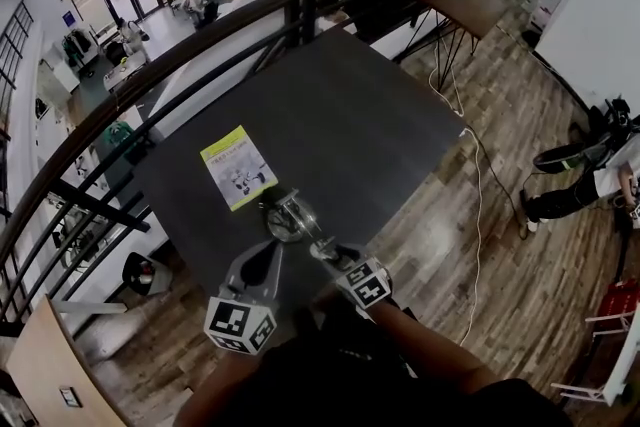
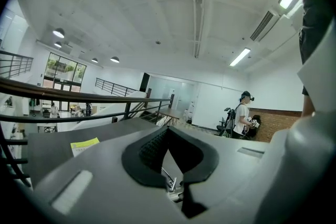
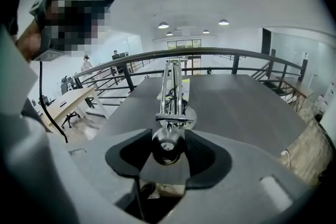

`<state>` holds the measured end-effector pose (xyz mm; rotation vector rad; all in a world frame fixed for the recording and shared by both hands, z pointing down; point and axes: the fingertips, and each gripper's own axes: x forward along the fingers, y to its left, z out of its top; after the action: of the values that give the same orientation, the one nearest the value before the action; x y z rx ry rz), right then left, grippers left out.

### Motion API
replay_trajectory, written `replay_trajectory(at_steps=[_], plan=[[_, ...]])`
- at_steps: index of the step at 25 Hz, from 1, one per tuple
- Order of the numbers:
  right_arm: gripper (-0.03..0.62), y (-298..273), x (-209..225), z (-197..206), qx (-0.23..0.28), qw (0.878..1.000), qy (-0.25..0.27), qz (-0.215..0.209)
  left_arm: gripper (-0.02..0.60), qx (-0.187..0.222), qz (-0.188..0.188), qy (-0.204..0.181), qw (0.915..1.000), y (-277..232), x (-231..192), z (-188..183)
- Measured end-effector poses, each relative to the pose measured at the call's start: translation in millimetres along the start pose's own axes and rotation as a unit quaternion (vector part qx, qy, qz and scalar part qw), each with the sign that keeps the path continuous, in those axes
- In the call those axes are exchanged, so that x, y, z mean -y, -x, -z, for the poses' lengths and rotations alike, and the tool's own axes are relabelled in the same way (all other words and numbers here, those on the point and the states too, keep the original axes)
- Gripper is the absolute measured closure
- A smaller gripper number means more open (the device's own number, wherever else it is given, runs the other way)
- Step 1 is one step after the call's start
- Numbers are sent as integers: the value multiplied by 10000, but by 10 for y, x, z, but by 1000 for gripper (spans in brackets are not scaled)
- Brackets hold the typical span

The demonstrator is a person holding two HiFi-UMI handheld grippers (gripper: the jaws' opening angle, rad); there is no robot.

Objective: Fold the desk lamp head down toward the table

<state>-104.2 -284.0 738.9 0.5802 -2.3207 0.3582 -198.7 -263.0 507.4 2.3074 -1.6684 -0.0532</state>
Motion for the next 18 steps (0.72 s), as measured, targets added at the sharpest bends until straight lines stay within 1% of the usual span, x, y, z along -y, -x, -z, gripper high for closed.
replay_trajectory(at_steps=[3,11,18], plan=[[399,-101,3,25,-47,10000,50,-34,581,-27,-109,10,9999,9,-37,-27],[401,-324,25,77,-169,9997,165,-56,581,-97,-355,12,9993,82,-153,39],[401,-414,70,95,-137,9997,187,-58,581,-103,-467,18,9989,123,-180,64]])
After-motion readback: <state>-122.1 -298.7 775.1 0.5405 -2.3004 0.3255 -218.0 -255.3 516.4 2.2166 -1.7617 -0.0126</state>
